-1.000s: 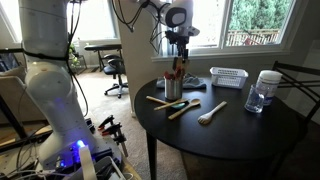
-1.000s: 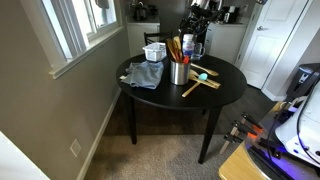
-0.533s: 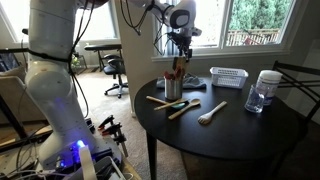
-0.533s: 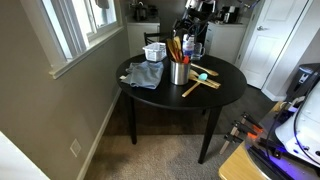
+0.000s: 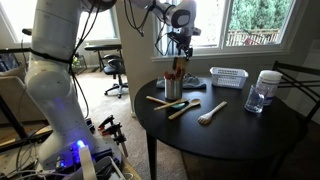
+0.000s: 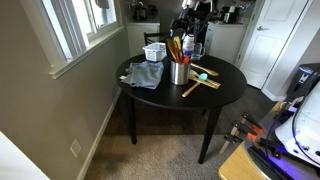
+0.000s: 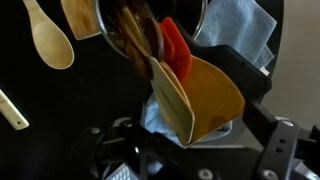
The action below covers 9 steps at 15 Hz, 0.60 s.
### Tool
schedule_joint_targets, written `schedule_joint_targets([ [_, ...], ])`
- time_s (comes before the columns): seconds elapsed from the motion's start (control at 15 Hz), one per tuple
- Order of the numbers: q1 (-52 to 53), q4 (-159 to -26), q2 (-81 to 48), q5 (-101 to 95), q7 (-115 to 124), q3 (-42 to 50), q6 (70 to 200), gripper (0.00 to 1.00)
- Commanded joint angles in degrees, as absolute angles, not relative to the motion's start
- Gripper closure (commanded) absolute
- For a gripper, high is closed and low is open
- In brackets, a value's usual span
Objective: Remove one wooden spoon out of the utensil holder
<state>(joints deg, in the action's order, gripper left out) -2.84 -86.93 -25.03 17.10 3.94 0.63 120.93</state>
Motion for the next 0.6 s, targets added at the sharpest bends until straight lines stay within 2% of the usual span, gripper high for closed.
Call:
schedule_joint_targets([
  [0.0,-4.06,-83.71,-27.31,16.97,1.43,-0.21,117.98,0.0],
  [0.13,-4.14,-83.16,-27.95,16.78,1.24,-0.15,117.46,0.0],
  [0.2,-4.27,-83.12,-28.02,16.96,0.87,-0.23,117.67,0.25],
  [0.27,-4.36,-83.09,-28.14,17.02,0.46,-0.28,117.72,0.27],
  [0.53,-4.55,-83.53,-27.96,16.87,-0.15,-0.22,117.95,0.55],
])
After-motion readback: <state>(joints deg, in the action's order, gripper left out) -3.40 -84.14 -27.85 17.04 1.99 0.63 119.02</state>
